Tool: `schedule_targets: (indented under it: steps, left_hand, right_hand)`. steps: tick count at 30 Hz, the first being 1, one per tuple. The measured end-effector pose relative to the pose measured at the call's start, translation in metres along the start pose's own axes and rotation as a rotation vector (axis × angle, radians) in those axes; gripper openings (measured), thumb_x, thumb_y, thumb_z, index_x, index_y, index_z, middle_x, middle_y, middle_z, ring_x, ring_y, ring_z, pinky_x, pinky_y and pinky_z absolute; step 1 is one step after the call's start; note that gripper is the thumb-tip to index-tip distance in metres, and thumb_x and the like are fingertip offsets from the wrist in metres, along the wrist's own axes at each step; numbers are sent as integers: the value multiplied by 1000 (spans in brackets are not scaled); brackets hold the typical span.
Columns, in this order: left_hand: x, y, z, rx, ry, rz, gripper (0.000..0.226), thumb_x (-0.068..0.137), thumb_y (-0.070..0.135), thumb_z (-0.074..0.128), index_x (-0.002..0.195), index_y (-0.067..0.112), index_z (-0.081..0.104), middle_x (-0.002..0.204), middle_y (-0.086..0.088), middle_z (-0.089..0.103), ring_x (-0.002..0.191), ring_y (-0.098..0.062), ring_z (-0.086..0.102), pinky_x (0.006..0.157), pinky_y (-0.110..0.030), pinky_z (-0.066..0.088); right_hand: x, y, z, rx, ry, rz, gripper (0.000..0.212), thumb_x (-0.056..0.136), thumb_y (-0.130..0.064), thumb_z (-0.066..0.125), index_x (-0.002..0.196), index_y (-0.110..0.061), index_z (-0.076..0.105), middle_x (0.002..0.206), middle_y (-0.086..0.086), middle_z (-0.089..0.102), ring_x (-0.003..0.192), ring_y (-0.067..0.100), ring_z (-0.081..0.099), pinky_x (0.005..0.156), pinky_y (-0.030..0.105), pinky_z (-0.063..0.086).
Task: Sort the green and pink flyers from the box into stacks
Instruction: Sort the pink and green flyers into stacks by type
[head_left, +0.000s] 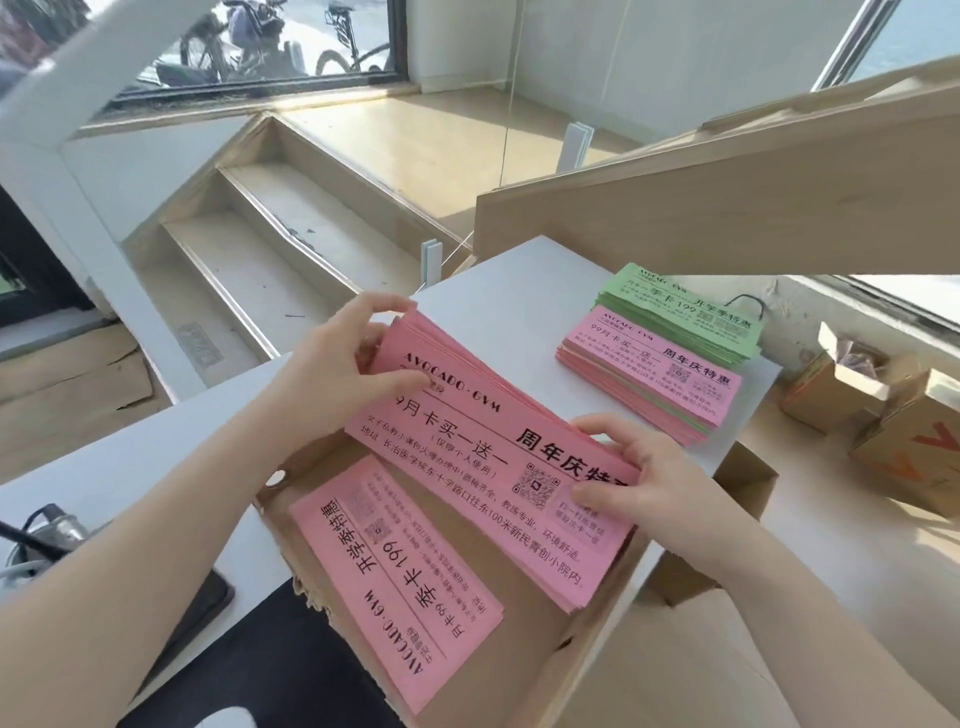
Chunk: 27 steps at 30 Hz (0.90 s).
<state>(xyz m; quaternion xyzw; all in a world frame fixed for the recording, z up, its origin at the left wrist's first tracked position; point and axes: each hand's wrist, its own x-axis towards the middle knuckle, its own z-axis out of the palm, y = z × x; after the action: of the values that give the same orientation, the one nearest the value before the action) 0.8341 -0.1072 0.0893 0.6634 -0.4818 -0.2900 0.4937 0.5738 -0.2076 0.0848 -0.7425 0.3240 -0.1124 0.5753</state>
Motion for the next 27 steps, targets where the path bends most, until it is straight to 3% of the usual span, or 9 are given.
schedule_targets:
  steps: [2, 4, 9, 12, 17, 20, 22, 24, 27]
  left_hand:
    - [2, 4, 9, -152, -139, -136, 45, 82, 4, 65, 115, 31, 51, 93, -1, 74, 85, -22, 71, 73, -37, 59]
    - [6, 8, 20, -186, -214, -186, 33, 83, 0, 62, 111, 17, 59, 92, -1, 75, 85, -21, 72, 70, -31, 59]
    - [24, 14, 61, -321, -61, -97, 27, 81, -2, 63, 97, 20, 64, 89, 2, 75, 84, -20, 72, 67, -28, 59]
    - [43, 22, 85, -343, -64, 5, 31, 81, -5, 62, 101, 20, 62, 94, 1, 74, 89, -18, 71, 73, -30, 58]
    - [86, 23, 127, -257, -181, 75, 26, 86, -11, 53, 91, 15, 51, 80, 7, 72, 77, -6, 68, 66, -18, 54]
    - [113, 15, 147, -122, -207, 66, 27, 87, -9, 54, 90, 18, 48, 82, 6, 64, 75, -2, 63, 69, -18, 52]
    - [130, 2, 152, 55, -257, 13, 27, 86, -1, 60, 89, 24, 49, 87, 9, 61, 80, -3, 59, 74, -21, 48]
    - [146, -15, 151, 275, -332, -79, 28, 84, 7, 64, 90, 31, 50, 93, 12, 59, 92, -5, 57, 81, -21, 43]
    - [157, -30, 153, 401, -465, -325, 26, 84, 11, 65, 99, 29, 53, 100, 12, 60, 99, -13, 58, 79, -19, 43]
  right_hand:
    - [-5, -1, -13, -18, 33, -21, 37, 81, 5, 64, 108, -21, 63, 96, -5, 74, 85, 15, 72, 70, 26, 58]
    - [-10, -4, -25, -7, 91, -56, 39, 79, 5, 66, 106, -24, 66, 93, -9, 74, 84, 11, 71, 67, 21, 57]
    - [-11, 19, -61, 303, 407, -127, 48, 66, -7, 75, 107, -27, 62, 94, 2, 74, 84, 18, 72, 67, 33, 60]
    - [-8, 44, -74, 632, 394, -184, 50, 49, -26, 83, 98, -25, 71, 100, 7, 73, 93, 23, 70, 70, 36, 59]
    - [8, 94, -93, 504, 515, -268, 34, 70, 2, 67, 93, -21, 76, 104, 9, 72, 106, 25, 64, 86, 40, 54]
    - [18, 114, -111, 543, 526, -299, 28, 67, -1, 72, 85, -22, 77, 92, 0, 75, 94, 15, 69, 76, 24, 55]
    - [27, 131, -118, 465, 523, -258, 46, 73, 13, 63, 84, -30, 76, 88, -8, 74, 88, 7, 68, 71, 19, 54]
    - [36, 147, -118, 327, 462, -222, 44, 74, 7, 67, 84, -36, 73, 91, -8, 73, 89, 8, 67, 77, 26, 55]
    - [45, 171, -123, 240, 378, -138, 33, 74, 3, 71, 91, -25, 69, 96, 4, 72, 93, 21, 66, 85, 40, 52]
